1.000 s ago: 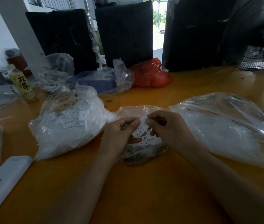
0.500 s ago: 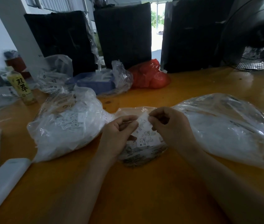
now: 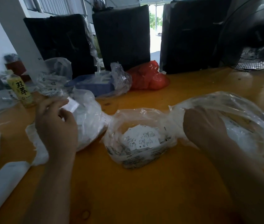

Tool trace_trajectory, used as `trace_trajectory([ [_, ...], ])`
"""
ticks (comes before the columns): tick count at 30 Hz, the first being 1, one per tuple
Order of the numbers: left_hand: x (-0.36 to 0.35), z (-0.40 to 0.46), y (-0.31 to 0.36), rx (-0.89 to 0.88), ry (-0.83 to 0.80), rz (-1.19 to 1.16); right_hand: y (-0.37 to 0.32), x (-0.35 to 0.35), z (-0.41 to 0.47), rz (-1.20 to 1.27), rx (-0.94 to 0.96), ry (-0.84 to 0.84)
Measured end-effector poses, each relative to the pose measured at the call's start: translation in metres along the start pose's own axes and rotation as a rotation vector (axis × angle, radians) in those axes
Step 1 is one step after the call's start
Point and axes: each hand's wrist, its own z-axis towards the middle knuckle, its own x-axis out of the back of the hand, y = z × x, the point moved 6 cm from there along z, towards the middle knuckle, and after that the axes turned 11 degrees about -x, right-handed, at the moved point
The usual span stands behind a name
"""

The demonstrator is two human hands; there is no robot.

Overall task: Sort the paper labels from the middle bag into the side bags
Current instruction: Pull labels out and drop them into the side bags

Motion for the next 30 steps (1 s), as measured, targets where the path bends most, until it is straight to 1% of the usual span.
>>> trace_trajectory([
  [4, -0.022, -0.006, -0.023, 0.080, -0.280, 0.141, 0.014, -0.009, 0.006, -0.060, -0.039, -0.066],
  [7, -0.040, -0.013, -0.030, 0.046, -0.542, 0.310, 0.021, -0.017, 0.010, -0.119, -0.068, -0.141],
  [8, -0.042, -0.015, -0.031, 0.056, -0.595, 0.382, 0.022, -0.018, 0.010, -0.113, -0.078, -0.149],
  [11, -0.042, -0.016, -0.031, 0.118, -0.655, 0.456, 0.021, -0.017, 0.013, -0.072, -0.087, -0.131],
  [14, -0.048, -0.016, -0.029, 0.056, -0.733, 0.487, 0.021, -0.017, 0.015, -0.051, -0.051, -0.090],
  [16, -0.048, -0.013, -0.026, 0.072, -0.655, 0.405, 0.020, -0.014, 0.016, -0.055, -0.019, -0.045],
  [19, -0.038, -0.009, -0.014, 0.075, -0.447, 0.269, 0.013, -0.006, 0.014, 0.004, 0.011, 0.045],
  [20, -0.033, -0.009, -0.007, 0.044, -0.378, 0.238, 0.009, -0.005, 0.012, 0.061, 0.027, 0.070],
  [22, -0.027, -0.009, 0.009, -0.043, -0.255, 0.147, -0.006, 0.000, 0.006, 0.220, 0.126, 0.132],
  [24, -0.027, -0.012, 0.029, -0.165, -0.199, -0.004, -0.021, 0.009, -0.002, 0.460, 0.239, 0.185],
  [26, -0.032, -0.020, 0.051, -0.241, -0.210, -0.201, -0.030, 0.016, -0.010, 0.696, 0.309, 0.206],
  [27, -0.036, -0.025, 0.060, -0.234, -0.250, -0.312, -0.032, 0.017, -0.014, 0.828, 0.306, 0.182],
  [28, -0.041, -0.031, 0.068, -0.200, -0.318, -0.420, -0.034, 0.014, -0.016, 0.973, 0.284, 0.119],
  [30, -0.057, -0.046, 0.081, -0.080, -0.543, -0.591, -0.039, 0.003, -0.020, 1.251, 0.225, -0.083],
])
